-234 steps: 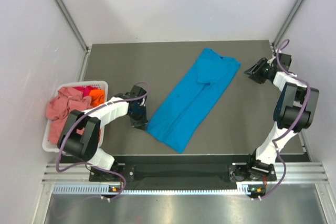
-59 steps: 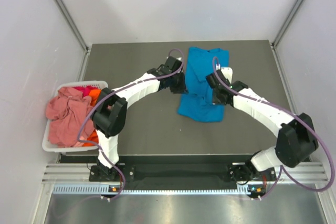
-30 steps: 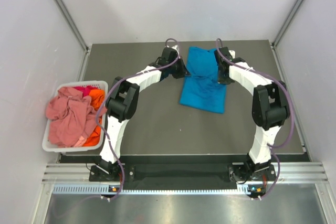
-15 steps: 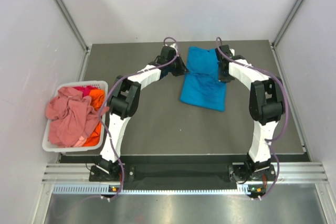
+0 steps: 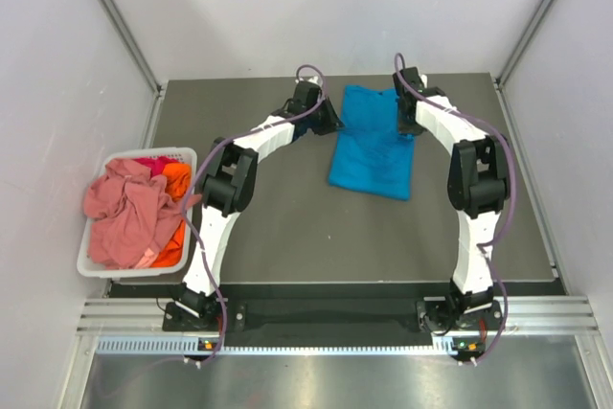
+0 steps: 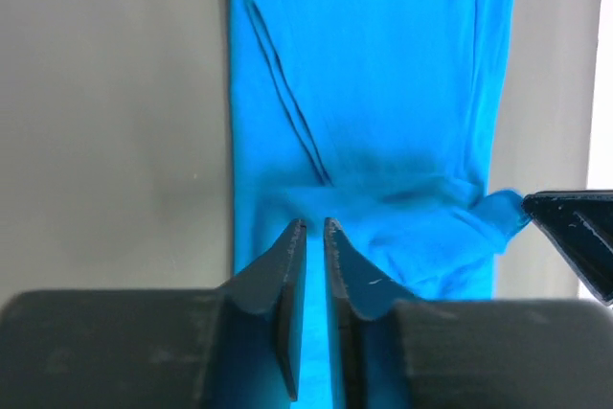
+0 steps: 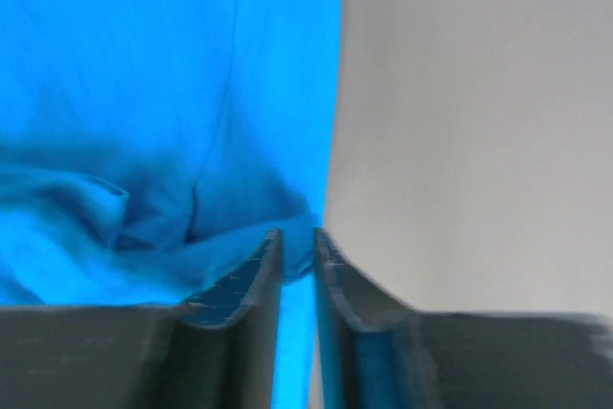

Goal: Fold and stack the t-shirts
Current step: Fold the tshirt

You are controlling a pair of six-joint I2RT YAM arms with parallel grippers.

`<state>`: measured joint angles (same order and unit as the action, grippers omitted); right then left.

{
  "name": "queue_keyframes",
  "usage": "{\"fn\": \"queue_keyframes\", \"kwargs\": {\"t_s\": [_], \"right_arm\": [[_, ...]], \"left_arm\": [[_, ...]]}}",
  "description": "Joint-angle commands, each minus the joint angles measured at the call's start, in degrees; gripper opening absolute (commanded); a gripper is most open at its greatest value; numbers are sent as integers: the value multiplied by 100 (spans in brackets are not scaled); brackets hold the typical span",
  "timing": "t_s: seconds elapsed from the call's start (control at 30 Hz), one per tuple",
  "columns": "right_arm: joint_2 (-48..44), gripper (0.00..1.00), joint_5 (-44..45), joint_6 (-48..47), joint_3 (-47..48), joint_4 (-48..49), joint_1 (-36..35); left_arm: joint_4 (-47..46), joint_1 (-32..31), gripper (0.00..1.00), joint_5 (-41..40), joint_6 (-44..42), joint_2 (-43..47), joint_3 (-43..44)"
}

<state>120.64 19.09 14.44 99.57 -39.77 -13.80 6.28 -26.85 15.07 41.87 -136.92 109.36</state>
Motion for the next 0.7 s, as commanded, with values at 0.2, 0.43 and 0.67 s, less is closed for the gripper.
{"fn": "queue_keyframes", "kwargs": {"t_s": [0.2, 0.43, 0.67], "right_arm": [[-1076, 37, -905, 77, -575, -119, 185], [-2237, 34, -2225, 103, -2247, 232, 220], [-2510, 33, -2498, 138, -3013, 452, 317]], "left_arm": [[935, 84, 40, -268, -828, 1000, -141], [928, 13, 37, 487, -1251, 1852, -1591], [716, -83, 35, 866, -1391, 1933, -2217]]}}
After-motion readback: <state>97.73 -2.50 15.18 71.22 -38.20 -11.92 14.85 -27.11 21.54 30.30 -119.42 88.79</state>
